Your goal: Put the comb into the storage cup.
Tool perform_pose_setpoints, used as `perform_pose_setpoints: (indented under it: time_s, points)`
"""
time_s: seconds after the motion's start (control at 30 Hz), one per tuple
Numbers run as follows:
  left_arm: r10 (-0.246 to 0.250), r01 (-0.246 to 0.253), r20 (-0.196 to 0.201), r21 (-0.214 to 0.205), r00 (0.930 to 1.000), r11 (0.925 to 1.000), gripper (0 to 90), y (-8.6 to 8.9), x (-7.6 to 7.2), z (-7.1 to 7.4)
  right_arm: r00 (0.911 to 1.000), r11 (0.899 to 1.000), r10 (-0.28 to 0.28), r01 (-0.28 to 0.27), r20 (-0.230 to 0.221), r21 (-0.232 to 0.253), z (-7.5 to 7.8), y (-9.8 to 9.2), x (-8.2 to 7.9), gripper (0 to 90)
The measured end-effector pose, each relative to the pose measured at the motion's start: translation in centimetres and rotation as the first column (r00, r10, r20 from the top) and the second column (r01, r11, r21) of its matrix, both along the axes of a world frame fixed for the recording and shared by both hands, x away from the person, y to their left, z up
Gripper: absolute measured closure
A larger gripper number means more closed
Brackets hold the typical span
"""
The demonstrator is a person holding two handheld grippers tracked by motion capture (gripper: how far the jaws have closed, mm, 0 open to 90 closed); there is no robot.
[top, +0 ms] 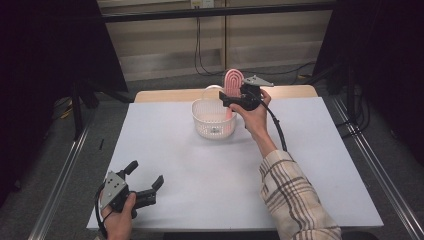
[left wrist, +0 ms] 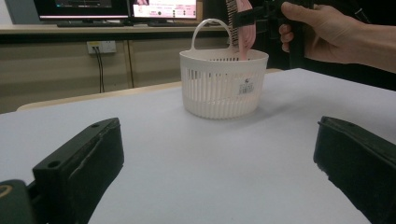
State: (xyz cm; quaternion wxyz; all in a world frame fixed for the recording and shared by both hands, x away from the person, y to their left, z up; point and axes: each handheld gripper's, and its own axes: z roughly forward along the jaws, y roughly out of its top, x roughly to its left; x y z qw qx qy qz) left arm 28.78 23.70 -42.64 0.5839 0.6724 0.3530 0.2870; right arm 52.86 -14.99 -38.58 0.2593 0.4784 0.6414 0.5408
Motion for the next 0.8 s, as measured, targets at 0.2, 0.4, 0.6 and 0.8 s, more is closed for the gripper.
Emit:
perform_pose_setpoints:
  time_s: [0.2,0.4,0.6,0.8]
  points:
    - [0.002,-0.002,-0.003,-0.003,1.0,1.0,1.7,0.0,0.0,0.0,1.0,1.0,0.007,-0.007,0.002,-0.002,-0.1,0.0,-0.3,2.6]
    - [0.003,-0.003,-0.002,-0.001,1.0,1.0,1.7,0.0,0.0,0.0,0.9998,1.0,0.009,-0.009,0.015,0.003,0.2,-0.2,-0.6,2.5]
    - [0.003,-0.003,0.001,0.003,1.0,1.0,1.7,0.0,0.0,0.0,0.9995,1.0,0.015,-0.015,0.028,-0.001,0.7,-0.4,-1.0,1.9]
    - [0.003,-0.003,-0.002,0.0,1.0,1.0,1.7,0.0,0.0,0.0,0.9993,1.0,0.011,-0.011,0.037,-0.005,0.9,-0.5,-1.3,1.6]
